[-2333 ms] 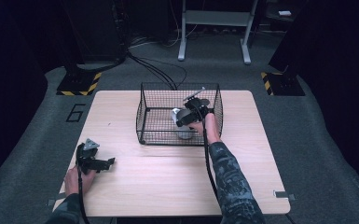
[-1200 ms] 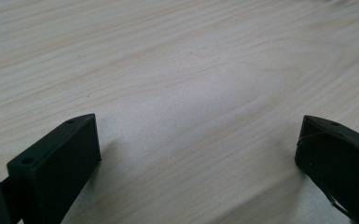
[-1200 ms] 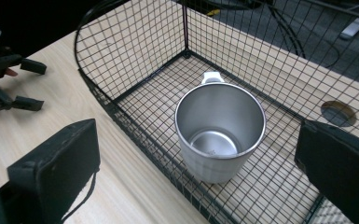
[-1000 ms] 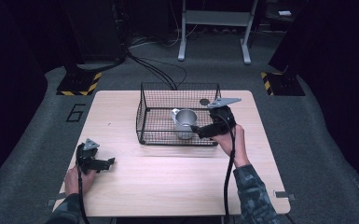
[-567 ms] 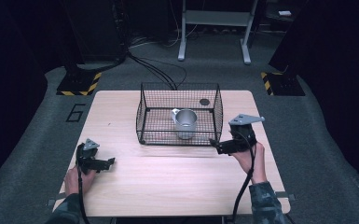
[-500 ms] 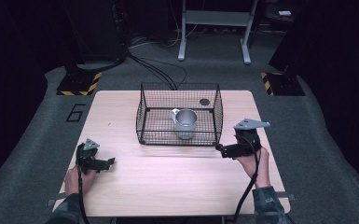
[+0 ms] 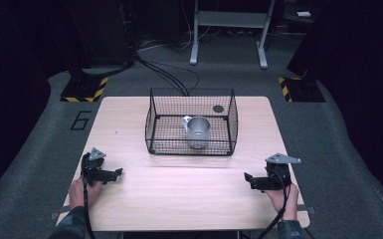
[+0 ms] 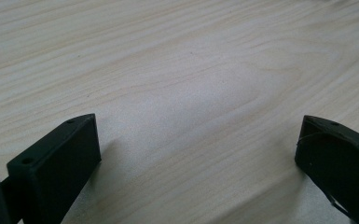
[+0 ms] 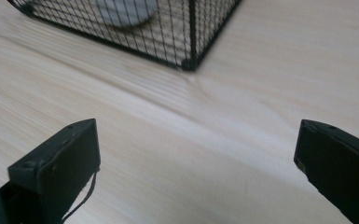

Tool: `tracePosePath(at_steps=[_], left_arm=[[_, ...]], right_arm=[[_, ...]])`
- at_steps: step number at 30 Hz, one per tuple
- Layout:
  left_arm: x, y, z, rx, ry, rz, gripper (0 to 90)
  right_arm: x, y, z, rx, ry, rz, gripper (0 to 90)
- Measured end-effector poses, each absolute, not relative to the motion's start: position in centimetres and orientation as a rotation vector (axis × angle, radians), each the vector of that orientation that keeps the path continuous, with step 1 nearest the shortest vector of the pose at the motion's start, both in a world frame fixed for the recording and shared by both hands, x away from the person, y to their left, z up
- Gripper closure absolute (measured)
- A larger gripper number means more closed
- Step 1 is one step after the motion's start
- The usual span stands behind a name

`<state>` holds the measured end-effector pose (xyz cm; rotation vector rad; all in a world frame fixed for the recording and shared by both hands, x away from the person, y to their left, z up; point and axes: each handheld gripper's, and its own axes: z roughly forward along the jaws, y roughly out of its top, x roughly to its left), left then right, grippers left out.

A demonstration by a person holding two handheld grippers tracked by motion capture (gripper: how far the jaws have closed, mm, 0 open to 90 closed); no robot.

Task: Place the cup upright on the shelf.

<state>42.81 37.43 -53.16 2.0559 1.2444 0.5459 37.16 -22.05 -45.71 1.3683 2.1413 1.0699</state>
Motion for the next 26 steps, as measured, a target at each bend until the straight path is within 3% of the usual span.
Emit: tracePosePath(at_steps=[5, 15, 26], left_arm=[[42.8, 37.4, -53.2, 2.052, 1.249, 0.546, 0.1], [42.8, 37.4, -53.2, 2.056, 1.244, 0.546, 0.1], [42.8, 37.4, -53.2, 2.056, 1.245, 0.546, 0.1]], right_arm=[[36.4, -23.8, -49.3, 1.472, 2.100, 1.012, 0.0], [37.0, -25.3, -52.6, 1.551, 2.057, 0.920, 0.0], [37.0, -25.2, -53.0, 1.484, 2.058, 0.873, 0.0]])
